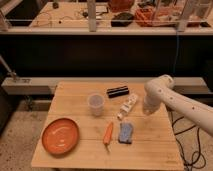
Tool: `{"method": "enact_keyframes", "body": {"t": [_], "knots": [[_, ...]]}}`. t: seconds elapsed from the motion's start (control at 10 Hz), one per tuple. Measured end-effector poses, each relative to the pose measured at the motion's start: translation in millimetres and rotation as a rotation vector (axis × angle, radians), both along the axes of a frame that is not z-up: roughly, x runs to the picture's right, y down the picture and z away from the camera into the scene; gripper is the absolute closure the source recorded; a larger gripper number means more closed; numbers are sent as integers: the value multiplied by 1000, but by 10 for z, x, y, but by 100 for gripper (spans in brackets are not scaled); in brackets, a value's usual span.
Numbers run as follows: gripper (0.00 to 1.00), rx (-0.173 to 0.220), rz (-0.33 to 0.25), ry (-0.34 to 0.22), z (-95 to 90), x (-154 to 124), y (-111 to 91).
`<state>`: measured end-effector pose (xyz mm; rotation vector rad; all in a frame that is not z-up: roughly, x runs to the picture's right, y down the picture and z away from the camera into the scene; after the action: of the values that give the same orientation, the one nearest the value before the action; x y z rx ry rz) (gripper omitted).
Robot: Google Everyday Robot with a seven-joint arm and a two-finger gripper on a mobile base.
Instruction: Place the bottle in the ceramic bowl
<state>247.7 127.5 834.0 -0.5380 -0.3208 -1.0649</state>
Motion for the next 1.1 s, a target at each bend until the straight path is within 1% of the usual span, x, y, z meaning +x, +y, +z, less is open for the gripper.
{"method": "enact_keyframes", "body": {"t": [0.2, 0.3, 0.4, 0.8, 1.0, 1.1], "knots": [[28, -4, -17, -15, -17, -42, -47], [22, -3, -26, -20, -4, -53, -61], [20, -6, -37, -22, 20, -59, -56], [20, 6, -75, -49, 73, -199, -170], [20, -5, -96, -49, 89, -202, -173], [20, -9, -110, -54, 151, -282, -190]]}}
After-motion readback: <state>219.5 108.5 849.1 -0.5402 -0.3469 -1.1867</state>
